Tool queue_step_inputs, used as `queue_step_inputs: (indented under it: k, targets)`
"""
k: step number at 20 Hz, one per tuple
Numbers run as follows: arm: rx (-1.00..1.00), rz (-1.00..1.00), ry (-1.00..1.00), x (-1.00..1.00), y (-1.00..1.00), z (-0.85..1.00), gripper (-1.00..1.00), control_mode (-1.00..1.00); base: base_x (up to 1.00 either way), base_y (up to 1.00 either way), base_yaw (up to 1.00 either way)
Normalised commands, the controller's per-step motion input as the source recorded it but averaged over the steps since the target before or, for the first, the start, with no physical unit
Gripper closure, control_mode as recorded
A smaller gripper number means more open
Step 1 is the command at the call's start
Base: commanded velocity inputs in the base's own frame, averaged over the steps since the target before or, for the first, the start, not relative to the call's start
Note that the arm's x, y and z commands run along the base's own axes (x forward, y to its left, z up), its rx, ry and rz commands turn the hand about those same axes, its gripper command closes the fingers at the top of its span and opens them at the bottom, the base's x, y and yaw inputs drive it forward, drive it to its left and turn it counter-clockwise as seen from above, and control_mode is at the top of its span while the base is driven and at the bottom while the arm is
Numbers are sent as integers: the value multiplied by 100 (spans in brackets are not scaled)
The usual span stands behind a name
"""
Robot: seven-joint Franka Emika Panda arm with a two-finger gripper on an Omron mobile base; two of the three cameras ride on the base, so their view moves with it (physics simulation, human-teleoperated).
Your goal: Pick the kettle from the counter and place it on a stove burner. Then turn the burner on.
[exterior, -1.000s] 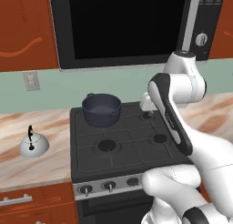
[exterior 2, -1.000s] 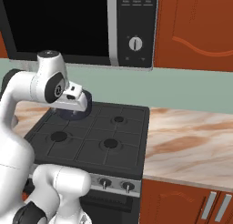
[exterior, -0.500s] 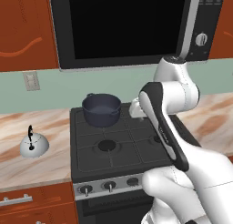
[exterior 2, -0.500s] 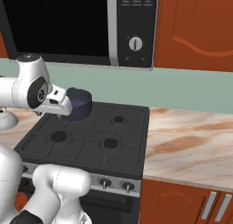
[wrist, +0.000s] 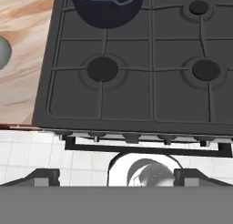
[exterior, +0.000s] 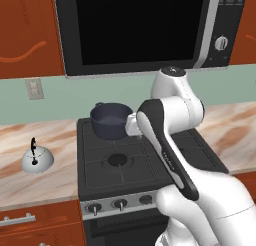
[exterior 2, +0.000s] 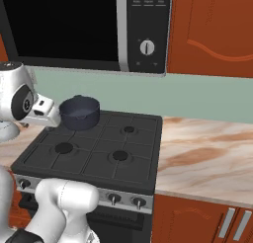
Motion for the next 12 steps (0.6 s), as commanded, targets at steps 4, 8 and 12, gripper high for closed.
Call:
queue_step_inputs:
  k: [4, 8, 12]
  targets:
    - [0, 0, 0, 0, 56, -9, -100, -100, 0, 0, 0]
    - [1, 0, 0, 0, 58, -11, -100, -100, 0, 0, 0]
    - [5, 0, 0, 0, 60, -12, -100, -100, 0, 0, 0]
